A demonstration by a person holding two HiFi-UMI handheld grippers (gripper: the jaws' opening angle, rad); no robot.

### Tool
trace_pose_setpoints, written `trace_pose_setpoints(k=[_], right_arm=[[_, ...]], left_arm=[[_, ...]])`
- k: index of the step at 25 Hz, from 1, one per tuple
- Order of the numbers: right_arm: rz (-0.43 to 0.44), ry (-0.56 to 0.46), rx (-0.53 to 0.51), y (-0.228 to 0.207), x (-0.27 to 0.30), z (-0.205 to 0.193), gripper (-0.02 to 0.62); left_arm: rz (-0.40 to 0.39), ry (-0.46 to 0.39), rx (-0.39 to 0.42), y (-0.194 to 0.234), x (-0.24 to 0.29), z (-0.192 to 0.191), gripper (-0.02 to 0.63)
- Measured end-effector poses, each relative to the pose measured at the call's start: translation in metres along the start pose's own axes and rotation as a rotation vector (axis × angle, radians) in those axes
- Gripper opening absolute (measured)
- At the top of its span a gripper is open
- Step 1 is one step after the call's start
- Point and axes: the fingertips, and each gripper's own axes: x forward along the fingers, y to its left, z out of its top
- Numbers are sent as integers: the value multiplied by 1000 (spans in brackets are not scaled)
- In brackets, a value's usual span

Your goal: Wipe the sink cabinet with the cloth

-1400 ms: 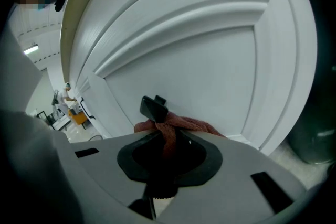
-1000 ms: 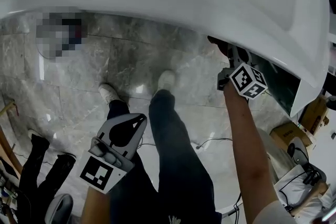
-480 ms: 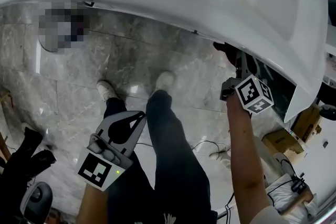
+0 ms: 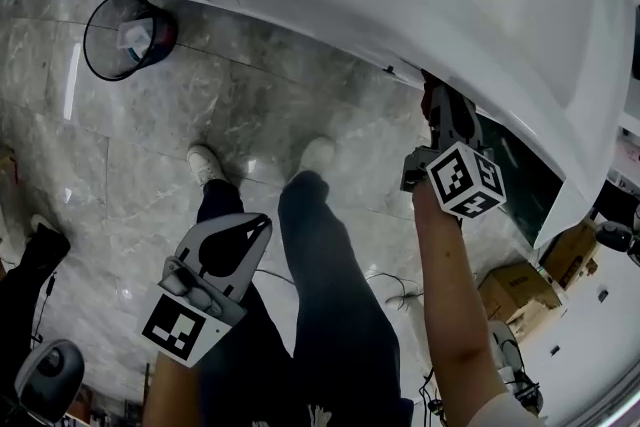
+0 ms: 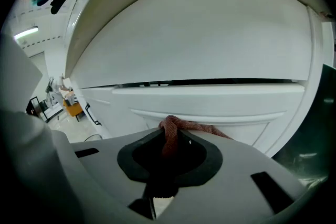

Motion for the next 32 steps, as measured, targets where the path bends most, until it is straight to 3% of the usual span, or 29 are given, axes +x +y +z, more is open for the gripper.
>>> trace_pose_setpoints(k=[4, 8, 13, 20, 32], right_arm=[[60, 9, -5, 33, 11, 0, 66], [57, 18, 18, 43, 22, -7, 66], [44, 85, 26, 39, 42, -32, 64], [14, 163, -48, 32, 71, -71, 64], [14, 110, -100, 5, 62, -75, 57]], left_arm=[[21, -20, -24, 8, -7, 0, 12], [30, -30, -42, 13, -10, -2, 12], [40, -30, -59, 21, -13, -4, 12], [62, -21, -57, 30, -15, -5, 12], [37, 28, -35, 18, 7, -11, 12]])
